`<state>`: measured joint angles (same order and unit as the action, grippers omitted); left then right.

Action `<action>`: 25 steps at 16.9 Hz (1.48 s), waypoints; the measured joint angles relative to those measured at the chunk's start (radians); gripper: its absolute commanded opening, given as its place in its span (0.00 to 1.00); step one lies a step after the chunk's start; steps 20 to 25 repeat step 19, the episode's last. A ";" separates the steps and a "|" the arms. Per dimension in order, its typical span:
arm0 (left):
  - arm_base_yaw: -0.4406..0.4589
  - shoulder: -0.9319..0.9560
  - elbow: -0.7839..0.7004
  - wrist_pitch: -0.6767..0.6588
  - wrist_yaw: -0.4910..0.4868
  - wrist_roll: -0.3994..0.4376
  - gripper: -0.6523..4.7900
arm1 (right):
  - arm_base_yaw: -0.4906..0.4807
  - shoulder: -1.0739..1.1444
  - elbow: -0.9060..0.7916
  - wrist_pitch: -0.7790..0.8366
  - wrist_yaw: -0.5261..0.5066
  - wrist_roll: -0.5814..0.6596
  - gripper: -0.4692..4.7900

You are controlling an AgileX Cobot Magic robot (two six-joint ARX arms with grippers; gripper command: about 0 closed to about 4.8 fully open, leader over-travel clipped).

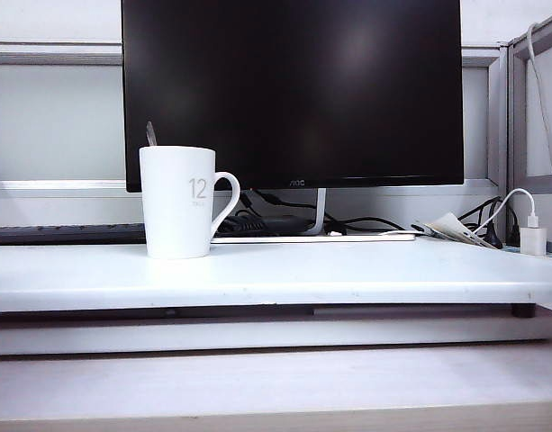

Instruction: Pick up a spoon and stir the liquid in the cup.

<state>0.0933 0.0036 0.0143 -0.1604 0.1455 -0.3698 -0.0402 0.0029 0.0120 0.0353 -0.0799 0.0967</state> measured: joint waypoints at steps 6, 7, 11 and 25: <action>0.000 0.000 -0.005 0.048 -0.179 0.425 0.15 | 0.000 0.000 0.000 -0.003 0.000 -0.035 0.13; 0.000 0.000 -0.005 0.070 -0.201 0.436 0.15 | 0.000 0.000 0.000 -0.003 0.000 -0.064 0.13; 0.000 0.000 -0.005 0.079 -0.202 0.444 0.15 | 0.000 0.000 0.000 0.003 0.000 -0.073 0.13; 0.000 0.000 -0.005 0.079 -0.202 0.444 0.15 | 0.000 0.000 0.000 0.003 0.000 -0.075 0.13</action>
